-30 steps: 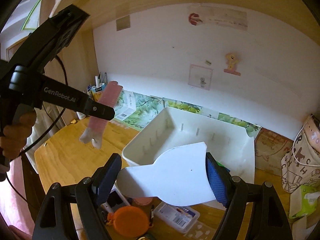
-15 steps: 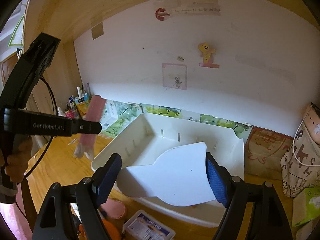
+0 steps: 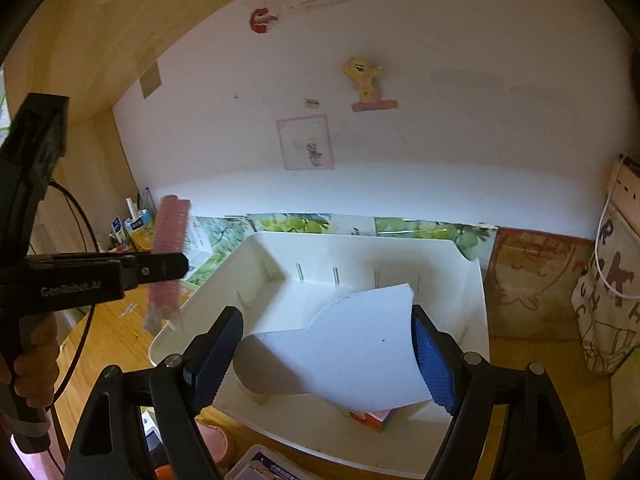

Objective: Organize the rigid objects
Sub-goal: 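Lower the comb and scraper into the bin and open both tools, then withdraw both tools from the bin back toward the remaining items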

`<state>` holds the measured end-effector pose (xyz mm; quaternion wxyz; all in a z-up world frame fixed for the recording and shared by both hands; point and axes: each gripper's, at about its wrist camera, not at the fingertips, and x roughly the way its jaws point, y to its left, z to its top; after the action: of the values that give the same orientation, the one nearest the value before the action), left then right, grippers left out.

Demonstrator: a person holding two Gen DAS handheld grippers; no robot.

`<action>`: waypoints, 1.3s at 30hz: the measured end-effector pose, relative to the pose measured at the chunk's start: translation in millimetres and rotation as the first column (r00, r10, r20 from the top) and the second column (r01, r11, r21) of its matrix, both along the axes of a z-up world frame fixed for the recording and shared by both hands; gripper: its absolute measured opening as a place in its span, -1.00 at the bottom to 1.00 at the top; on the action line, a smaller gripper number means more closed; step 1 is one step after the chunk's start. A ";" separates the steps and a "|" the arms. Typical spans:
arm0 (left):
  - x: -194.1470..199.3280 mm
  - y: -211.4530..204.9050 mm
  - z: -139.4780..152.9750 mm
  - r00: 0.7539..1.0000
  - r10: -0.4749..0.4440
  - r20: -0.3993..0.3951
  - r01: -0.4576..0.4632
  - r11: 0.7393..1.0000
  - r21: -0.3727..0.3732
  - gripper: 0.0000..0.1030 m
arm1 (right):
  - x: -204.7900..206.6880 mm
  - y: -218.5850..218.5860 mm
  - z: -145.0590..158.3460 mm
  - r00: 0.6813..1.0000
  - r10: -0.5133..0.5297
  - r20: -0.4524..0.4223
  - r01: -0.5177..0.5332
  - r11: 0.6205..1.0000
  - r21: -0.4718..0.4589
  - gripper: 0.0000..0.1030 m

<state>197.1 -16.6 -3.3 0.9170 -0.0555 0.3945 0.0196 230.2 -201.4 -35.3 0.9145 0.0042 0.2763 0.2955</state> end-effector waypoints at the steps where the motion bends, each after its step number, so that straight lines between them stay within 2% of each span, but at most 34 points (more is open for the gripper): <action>1: 0.4 -0.5 0.0 1.000 -0.004 -0.001 0.004 1.000 0.005 -0.48 | 0.3 -0.5 -0.2 1.000 -0.005 -0.002 0.005 1.000 0.004 0.60; 4: 0.5 -3.7 0.2 1.000 -0.013 -0.012 0.013 0.999 0.032 -0.47 | 1.3 -3.1 -0.1 1.000 -0.019 -0.014 0.020 1.000 0.023 0.61; 6: -0.2 -5.0 0.4 1.000 -0.012 -0.019 0.013 0.999 0.045 -0.38 | 0.1 -3.2 1.4 1.000 -0.028 -0.007 0.028 0.999 0.019 0.61; 8: -1.5 -6.0 2.4 1.000 -0.004 -0.019 0.005 0.998 0.059 0.03 | -2.4 -2.0 3.9 1.000 -0.024 0.011 0.023 1.000 0.015 0.61; 10: -4.7 -7.5 6.4 1.000 0.009 -0.004 -0.009 0.996 0.086 0.23 | -5.5 -0.4 6.7 0.999 -0.022 0.024 0.022 1.000 0.005 0.64; 16: -20.9 -8.7 22.8 0.999 0.004 0.036 -0.007 0.994 0.105 0.46 | -13.8 1.7 15.0 1.000 -0.013 0.021 0.013 1.000 0.002 0.64; 29: -77.5 -3.2 64.6 0.988 0.003 0.152 -0.025 0.989 0.143 0.64 | -54.9 -7.3 53.5 0.997 -0.039 0.069 0.036 0.998 0.044 0.69; 30: -81.6 -1.8 66.6 0.988 0.006 0.155 -0.029 0.989 0.146 0.65 | -57.3 -7.9 55.2 0.997 -0.043 0.068 0.039 0.998 0.049 0.71; 33: -94.6 3.4 70.6 0.987 0.012 0.160 -0.036 0.988 0.149 0.68 | -67.2 -11.3 61.2 0.996 -0.069 0.058 0.065 0.995 0.073 0.96; 36: -106.8 9.9 71.9 0.989 0.012 0.149 -0.034 0.988 0.149 0.68 | -79.4 -14.7 66.1 0.993 -0.094 0.065 0.087 0.990 0.110 0.97; 39: -117.2 17.2 70.6 0.992 0.005 0.128 -0.024 0.989 0.146 0.68 | -91.9 -12.0 67.0 0.991 -0.114 0.065 0.108 0.990 0.092 0.97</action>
<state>79.8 0.6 67.2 0.9417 0.0083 0.3323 0.0518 138.3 -213.3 31.7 0.9376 0.0495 0.2301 0.2560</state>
